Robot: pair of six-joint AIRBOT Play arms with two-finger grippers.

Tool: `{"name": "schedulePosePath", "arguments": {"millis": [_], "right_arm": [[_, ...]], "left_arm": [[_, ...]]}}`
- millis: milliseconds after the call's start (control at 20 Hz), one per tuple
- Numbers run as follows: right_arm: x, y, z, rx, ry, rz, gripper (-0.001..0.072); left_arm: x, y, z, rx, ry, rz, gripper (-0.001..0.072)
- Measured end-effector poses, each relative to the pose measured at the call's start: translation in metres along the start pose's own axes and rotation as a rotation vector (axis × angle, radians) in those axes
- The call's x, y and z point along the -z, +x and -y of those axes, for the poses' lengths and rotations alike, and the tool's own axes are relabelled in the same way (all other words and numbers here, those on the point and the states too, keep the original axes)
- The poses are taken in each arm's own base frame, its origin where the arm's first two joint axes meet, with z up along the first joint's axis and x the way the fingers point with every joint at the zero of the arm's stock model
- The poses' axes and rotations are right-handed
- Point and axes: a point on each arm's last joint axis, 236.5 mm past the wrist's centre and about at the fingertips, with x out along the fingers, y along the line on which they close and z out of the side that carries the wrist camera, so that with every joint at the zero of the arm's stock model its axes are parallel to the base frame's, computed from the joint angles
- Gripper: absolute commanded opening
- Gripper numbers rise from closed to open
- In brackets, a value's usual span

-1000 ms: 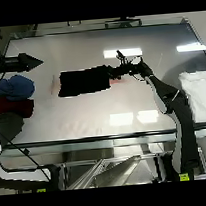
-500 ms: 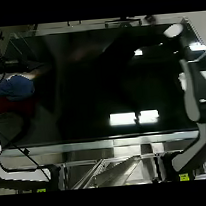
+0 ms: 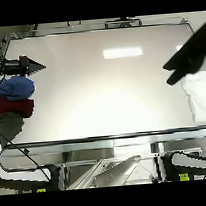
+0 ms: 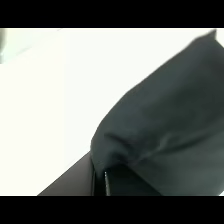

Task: Fold the shirts.

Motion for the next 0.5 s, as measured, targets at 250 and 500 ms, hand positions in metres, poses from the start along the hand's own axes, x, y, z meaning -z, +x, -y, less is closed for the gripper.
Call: {"name": "schedulePosePath", "arguments": {"millis": [250,500], "right_arm": [[-0.041,-0.014,0.095,0.111,0.083,0.128,0.002],[-0.097,-0.004,0.11,-0.058,0.108,0.331,0.0019]], "left_arm": [[0.009,0.011,0.012,0.022,-0.012,-0.047,0.0019],[0.003,0.029,0.025,0.025,0.007,-0.034,0.0019]]}}
